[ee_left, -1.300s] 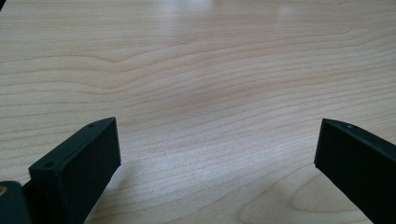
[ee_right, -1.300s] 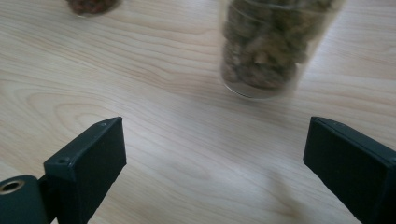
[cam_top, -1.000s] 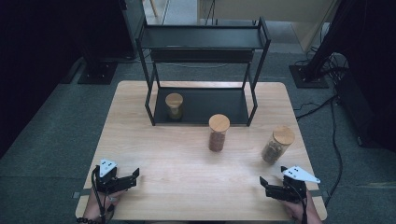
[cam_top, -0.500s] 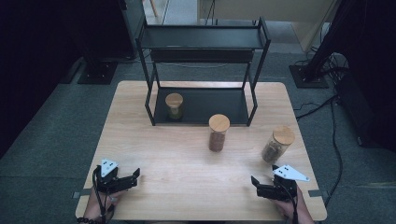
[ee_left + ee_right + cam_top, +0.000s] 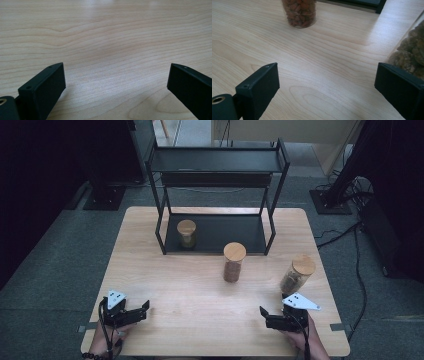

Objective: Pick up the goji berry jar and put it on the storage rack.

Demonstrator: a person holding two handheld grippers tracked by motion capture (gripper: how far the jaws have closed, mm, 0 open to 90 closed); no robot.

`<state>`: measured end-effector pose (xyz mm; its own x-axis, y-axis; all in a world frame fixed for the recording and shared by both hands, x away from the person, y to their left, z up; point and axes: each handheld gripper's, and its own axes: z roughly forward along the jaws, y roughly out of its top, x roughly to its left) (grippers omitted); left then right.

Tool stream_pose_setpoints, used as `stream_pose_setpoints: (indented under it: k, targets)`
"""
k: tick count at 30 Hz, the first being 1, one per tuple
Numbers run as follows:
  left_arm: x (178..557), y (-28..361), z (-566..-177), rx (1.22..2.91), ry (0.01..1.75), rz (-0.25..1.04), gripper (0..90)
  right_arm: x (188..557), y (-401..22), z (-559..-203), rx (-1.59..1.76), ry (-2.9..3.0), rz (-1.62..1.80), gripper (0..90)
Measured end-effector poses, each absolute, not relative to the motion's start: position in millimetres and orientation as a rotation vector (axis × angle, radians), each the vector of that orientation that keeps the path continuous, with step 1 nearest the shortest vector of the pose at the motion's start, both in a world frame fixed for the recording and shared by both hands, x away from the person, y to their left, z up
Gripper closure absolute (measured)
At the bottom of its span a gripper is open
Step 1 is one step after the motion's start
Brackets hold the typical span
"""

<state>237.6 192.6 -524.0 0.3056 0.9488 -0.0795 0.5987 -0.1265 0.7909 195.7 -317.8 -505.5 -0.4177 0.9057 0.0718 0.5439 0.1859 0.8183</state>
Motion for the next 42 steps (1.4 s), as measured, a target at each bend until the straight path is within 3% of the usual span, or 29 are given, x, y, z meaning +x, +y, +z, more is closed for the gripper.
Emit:
stream_pose_setpoints:
  k: [42]
  targets:
    - [237.3, 192.9, -523.9, 1.828, 1.378, 0.587, 2.0, 216.1, -272.8, -504.3, 1.284, 2.094, 1.175, 5.3]
